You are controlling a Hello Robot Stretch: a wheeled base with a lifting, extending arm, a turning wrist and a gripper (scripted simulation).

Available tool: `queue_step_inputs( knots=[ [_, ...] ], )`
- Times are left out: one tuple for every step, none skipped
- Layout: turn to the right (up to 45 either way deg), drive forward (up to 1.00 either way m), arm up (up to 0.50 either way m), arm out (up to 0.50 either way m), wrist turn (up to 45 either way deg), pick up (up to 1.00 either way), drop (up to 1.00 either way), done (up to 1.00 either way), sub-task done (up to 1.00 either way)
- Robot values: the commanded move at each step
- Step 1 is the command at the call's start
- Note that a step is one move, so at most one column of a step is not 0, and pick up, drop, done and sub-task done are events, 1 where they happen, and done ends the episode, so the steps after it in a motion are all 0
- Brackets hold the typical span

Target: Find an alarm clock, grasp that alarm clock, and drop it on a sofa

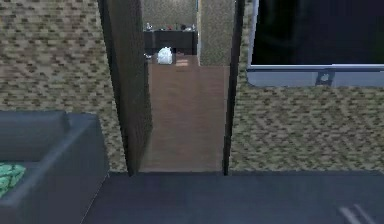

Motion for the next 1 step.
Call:
queue_step_inputs(
  knots=[
    [0.0, 1.0, 0.0, 0.0, 0.0, 0.0, 0.0, 0.0, 0.0]
  ],
)
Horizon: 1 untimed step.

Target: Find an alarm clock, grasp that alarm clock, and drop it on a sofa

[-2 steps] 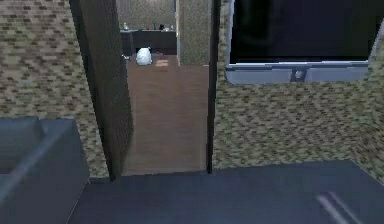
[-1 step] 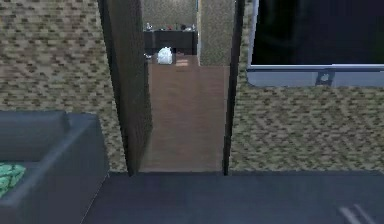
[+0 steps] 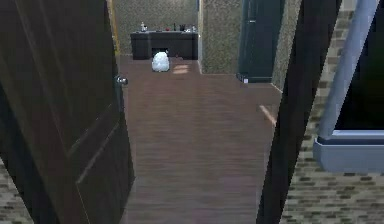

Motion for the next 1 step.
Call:
queue_step_inputs(
  knots=[
    [-3.0, 0.0, 0.0, 0.0, 0.0, 0.0, 0.0, 0.0, 0.0]
  ],
)
